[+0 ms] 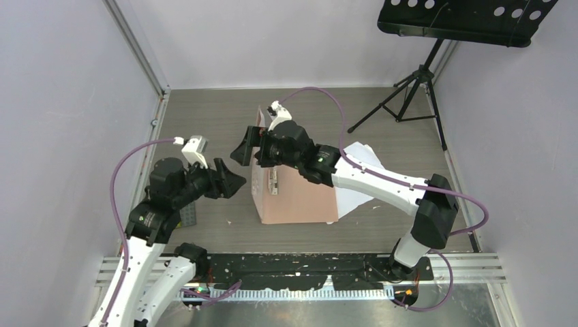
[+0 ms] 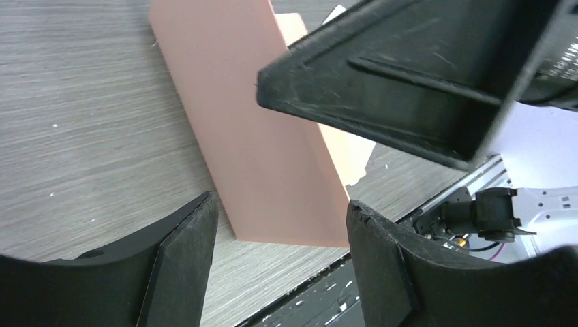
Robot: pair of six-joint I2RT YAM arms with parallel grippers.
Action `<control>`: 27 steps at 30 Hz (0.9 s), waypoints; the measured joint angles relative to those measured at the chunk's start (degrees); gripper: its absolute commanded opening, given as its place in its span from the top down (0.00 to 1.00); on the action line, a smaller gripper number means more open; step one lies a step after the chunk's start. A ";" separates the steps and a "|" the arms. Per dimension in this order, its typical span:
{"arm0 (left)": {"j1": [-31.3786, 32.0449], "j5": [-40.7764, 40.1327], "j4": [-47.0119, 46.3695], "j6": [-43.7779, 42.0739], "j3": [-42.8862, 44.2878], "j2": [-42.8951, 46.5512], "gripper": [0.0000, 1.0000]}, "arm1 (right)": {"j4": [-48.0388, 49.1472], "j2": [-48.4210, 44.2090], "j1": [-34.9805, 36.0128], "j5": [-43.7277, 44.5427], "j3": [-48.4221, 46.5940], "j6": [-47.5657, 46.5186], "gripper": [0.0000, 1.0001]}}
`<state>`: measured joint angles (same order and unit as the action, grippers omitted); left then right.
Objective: Put the files into the folder
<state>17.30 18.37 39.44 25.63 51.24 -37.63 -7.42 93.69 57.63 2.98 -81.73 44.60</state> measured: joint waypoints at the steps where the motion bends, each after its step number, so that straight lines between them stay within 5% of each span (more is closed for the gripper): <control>1: -0.02 0.87 -1.25 0.57 -1.01 1.16 0.32 | 0.26 0.00 -0.09 -0.07 0.26 0.31 0.05; 16: 2.21 1.03 -3.69 1.44 -2.93 3.61 0.33 | 1.79 1.31 -0.87 -1.62 0.35 3.52 0.05; 27: 14.51 -14.23 -0.28 -1.01 3.02 -3.23 0.46 | 1.75 2.36 -1.38 -3.37 -0.33 4.31 0.05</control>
<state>31.81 4.14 39.16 24.62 54.26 -40.86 -5.67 96.05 56.25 -0.38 -82.06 48.90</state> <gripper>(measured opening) 0.582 0.955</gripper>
